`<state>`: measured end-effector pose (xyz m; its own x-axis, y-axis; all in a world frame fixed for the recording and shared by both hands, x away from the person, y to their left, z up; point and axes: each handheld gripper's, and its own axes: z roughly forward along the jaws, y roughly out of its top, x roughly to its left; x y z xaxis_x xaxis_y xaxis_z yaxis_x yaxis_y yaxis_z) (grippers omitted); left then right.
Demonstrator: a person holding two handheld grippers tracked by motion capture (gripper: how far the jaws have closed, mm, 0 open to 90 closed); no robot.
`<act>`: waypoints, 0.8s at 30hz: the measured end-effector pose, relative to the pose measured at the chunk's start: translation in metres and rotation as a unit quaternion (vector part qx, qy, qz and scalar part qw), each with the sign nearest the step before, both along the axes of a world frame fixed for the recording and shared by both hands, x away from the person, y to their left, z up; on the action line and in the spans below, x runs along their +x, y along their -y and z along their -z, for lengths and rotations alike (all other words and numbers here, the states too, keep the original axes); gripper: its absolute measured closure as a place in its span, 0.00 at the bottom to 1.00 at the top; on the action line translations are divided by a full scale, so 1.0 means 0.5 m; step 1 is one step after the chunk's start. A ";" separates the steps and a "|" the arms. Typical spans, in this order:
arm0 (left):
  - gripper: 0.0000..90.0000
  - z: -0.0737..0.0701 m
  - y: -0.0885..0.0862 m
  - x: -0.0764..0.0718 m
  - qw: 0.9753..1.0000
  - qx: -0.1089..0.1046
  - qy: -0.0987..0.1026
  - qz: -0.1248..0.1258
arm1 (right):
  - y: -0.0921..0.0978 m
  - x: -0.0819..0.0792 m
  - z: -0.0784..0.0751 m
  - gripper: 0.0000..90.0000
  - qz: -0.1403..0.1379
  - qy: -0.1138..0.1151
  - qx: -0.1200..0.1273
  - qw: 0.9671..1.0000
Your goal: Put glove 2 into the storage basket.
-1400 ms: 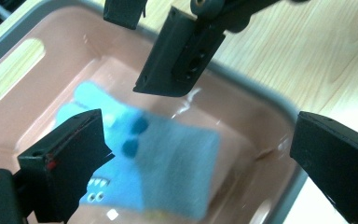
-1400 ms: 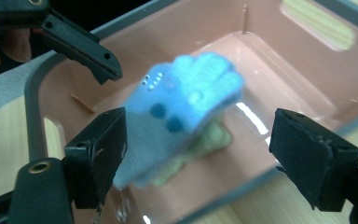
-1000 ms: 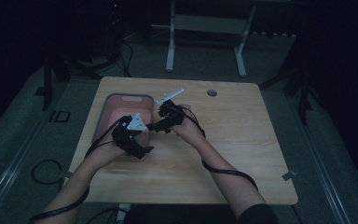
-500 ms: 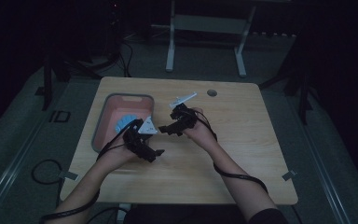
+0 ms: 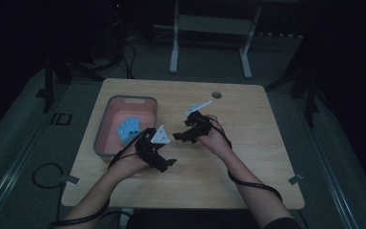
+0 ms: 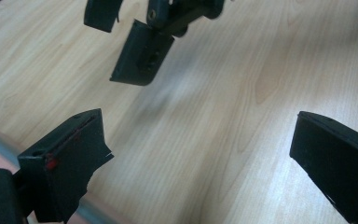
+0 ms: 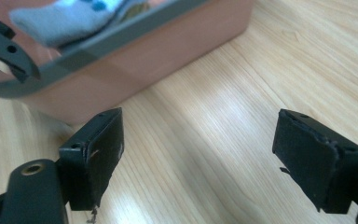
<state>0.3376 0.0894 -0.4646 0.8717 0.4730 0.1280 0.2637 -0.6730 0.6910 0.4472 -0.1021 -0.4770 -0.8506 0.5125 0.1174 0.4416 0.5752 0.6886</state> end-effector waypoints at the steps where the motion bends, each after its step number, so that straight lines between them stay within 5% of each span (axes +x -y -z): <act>1: 0.04 0.002 0.003 -0.002 1.000 0.002 0.000 0.002 | 0.004 -0.001 0.003 0.18 0.001 0.000 -0.001 1.000; 24: 0.04 0.066 0.082 -0.026 0.999 -0.003 -0.020 0.041 | 0.081 -0.019 0.069 0.17 0.009 -0.021 0.002 1.000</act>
<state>0.3247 0.0486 -0.4978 0.9121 0.4003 0.0888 0.2358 -0.6892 0.6851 0.4376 -0.1427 -0.5117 -0.8359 0.5270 0.1537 0.4796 0.5649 0.6714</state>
